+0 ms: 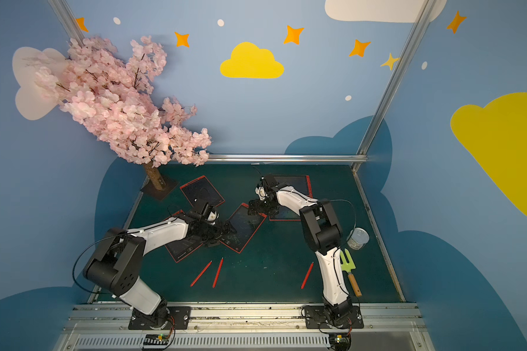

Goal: Place the stylus back onto the writing tablet
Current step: Adjust the writing tablet at the center of the board.

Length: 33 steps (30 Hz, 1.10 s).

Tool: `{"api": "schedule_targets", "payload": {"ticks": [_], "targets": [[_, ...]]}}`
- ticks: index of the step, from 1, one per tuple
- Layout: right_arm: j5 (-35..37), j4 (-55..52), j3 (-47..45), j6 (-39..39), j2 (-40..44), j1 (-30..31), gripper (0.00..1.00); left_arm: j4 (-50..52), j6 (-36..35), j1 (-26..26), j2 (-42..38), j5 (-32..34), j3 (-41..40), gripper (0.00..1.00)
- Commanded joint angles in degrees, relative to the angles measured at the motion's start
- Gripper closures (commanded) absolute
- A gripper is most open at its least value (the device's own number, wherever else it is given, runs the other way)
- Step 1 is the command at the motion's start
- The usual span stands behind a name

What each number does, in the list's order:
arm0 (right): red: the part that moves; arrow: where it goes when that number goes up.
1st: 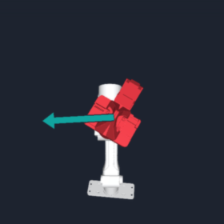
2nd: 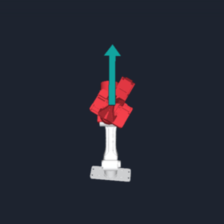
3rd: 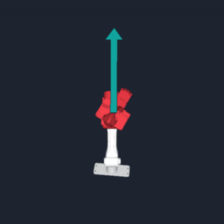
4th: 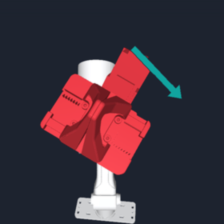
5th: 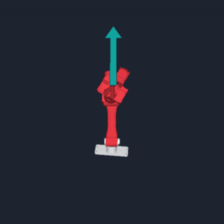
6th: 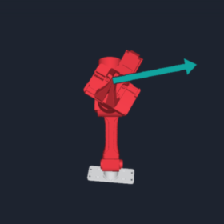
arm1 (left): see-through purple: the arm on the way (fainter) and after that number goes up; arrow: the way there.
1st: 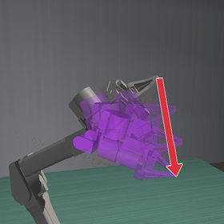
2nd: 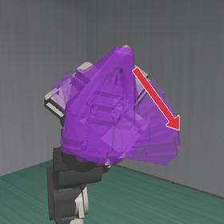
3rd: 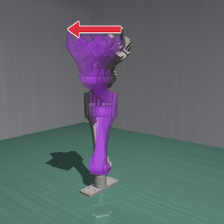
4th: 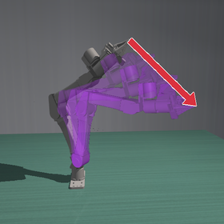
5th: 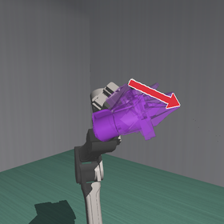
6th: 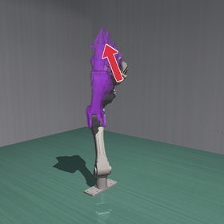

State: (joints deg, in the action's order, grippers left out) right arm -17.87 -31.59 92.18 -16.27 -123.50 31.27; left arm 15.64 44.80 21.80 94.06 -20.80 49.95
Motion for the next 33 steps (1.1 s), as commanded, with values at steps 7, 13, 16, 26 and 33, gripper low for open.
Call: {"api": "schedule_targets", "payload": {"ticks": [7, 13, 16, 26, 33], "targets": [[1.03, 0.03, -10.39, -2.36, 9.66, 4.99, 0.06, 4.39, -3.96, -3.95, 2.29, 1.28, 3.51, 0.01], [3.37, 1.2, -16.6, -5.6, 14.71, 8.26, 0.07, 4.05, -5.59, -5.15, 5.13, 1.53, 6.52, 0.01], [5.53, 2.64, -20.56, -8.21, 18.49, 8.7, 0.07, 4.76, -6.5, -5.15, 5.36, 1.37, 8.04, 0.01], [11.53, -1.7, -32.73, -13.49, 36.39, 6.69, 0.1, 11.69, -10.34, -4.96, -1.61, 3.85, 8.64, 0.01], [16.53, -10.4, -39.11, -18.12, 50.68, 5.06, 0.11, 14.42, -14.4, -2.13, -8.02, 1.33, 9.62, 0.01]]}}
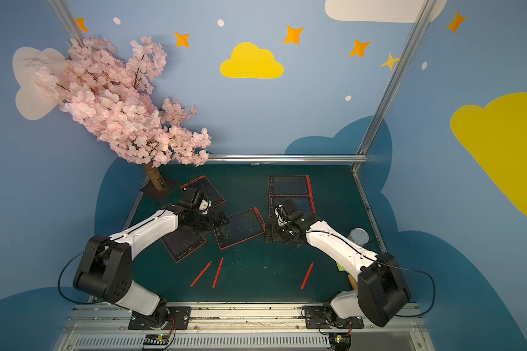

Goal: Place the stylus back onto the writing tablet
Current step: Adjust the writing tablet at the center of the board, then pick up the stylus from the center of the board.

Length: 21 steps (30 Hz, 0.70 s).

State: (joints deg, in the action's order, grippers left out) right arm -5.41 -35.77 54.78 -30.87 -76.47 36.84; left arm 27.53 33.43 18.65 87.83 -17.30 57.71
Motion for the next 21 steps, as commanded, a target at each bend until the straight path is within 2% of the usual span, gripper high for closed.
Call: {"api": "schedule_targets", "payload": {"ticks": [1, 5, 8, 10, 12, 15, 21], "targets": [[6.1, -8.67, -2.4, -5.76, 5.41, -0.75, 0.12, 3.1, -4.3, 1.94, -2.27, -3.67, 3.33, 0.01], [8.4, -9.37, -7.99, -9.73, 12.16, -1.15, 0.18, 2.47, -12.84, 6.32, -4.73, -5.98, 5.87, 0.01], [10.99, -9.15, -11.43, -10.76, 16.45, -1.24, 0.26, -5.22, -10.9, 7.47, -6.89, -11.72, 2.16, 0.01], [14.31, -10.68, -13.47, -12.94, 19.33, -1.3, 0.38, -11.11, -8.62, 8.97, -8.37, -12.95, -0.65, 0.01], [15.19, -10.47, -15.9, -14.61, 22.17, -1.42, 0.44, -14.46, -7.67, 11.0, -9.48, -12.97, -2.11, 0.01], [14.5, -9.8, -20.32, -16.32, 24.78, -1.51, 0.51, -15.64, -8.15, 13.58, -10.14, -12.32, -2.27, 0.01], [15.57, -12.32, -22.85, -19.37, 25.04, -1.71, 0.67, -13.17, -11.28, 17.73, -9.88, -11.69, -0.83, 0.01]]}}
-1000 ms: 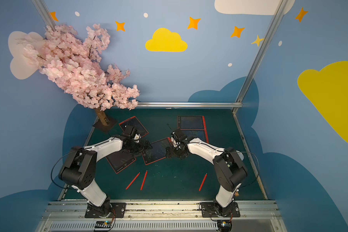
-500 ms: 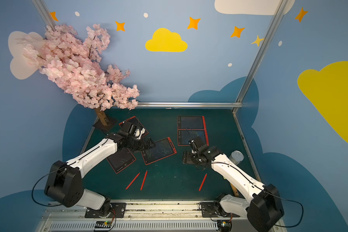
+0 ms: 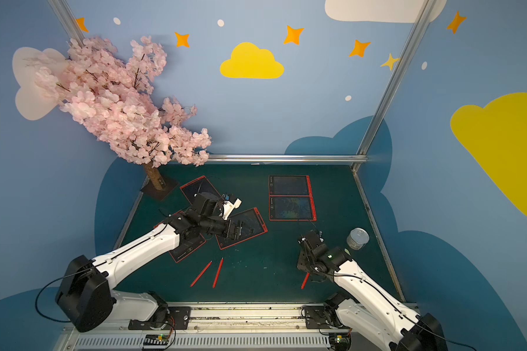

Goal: Place the stylus back onto the writing tablet
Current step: Pick up the stylus from the center of the board.

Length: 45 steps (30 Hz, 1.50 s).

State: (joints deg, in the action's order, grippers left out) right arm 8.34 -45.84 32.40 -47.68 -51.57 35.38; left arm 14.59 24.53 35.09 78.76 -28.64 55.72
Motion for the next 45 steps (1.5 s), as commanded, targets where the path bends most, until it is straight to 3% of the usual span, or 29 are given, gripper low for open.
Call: {"api": "schedule_targets", "payload": {"ticks": [1, 8, 41, 45], "targets": [[2.07, -2.75, -0.64, -2.76, -0.3, -0.22, 0.68, -0.24, -2.61, 1.95, -0.57, -0.01, 1.06, 0.01], [1.67, -3.64, -1.78, -4.0, -3.08, -0.44, 0.8, -5.08, 0.3, 3.65, 1.17, -0.35, -1.32, 0.01], [-1.16, 0.49, -0.81, -3.53, -16.68, -1.34, 0.85, -7.28, 2.41, 4.81, 3.03, -0.36, -3.76, 0.01], [-2.05, 0.45, 0.02, -2.68, -18.35, -1.36, 0.91, -7.29, 2.3, 4.74, 3.02, -0.31, -3.87, 0.02]]}}
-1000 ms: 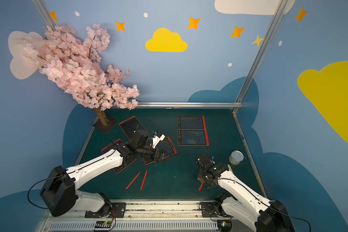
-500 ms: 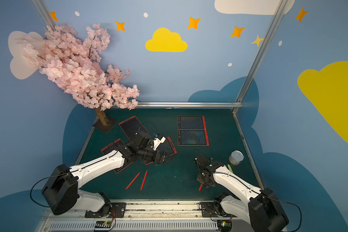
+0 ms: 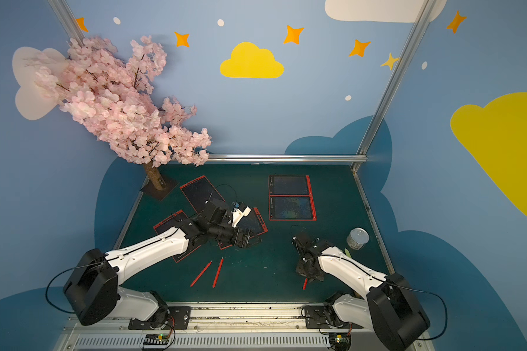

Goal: Place the stylus back onto the writing tablet
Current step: Pick up the stylus from the center of the board.

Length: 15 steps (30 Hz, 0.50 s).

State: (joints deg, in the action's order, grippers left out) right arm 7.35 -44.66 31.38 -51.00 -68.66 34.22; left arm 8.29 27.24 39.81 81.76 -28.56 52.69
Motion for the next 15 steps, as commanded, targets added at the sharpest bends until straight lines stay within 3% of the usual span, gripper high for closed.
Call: {"api": "schedule_targets", "payload": {"ticks": [1, 8, 15], "targets": [[-1.34, -0.75, 1.31, 0.62, -1.72, -0.15, 0.92, -1.0, -0.37, 0.08, 0.02, -0.45, -0.83, 0.02], [-2.74, -1.03, 3.21, 2.81, -4.39, -0.14, 0.99, -1.09, -0.44, 0.02, -0.01, -0.67, -0.98, 0.02], [-2.21, -1.6, 4.28, 3.56, -3.48, -0.19, 0.99, -1.35, -0.34, 0.09, 0.12, -0.72, -1.22, 0.02]]}}
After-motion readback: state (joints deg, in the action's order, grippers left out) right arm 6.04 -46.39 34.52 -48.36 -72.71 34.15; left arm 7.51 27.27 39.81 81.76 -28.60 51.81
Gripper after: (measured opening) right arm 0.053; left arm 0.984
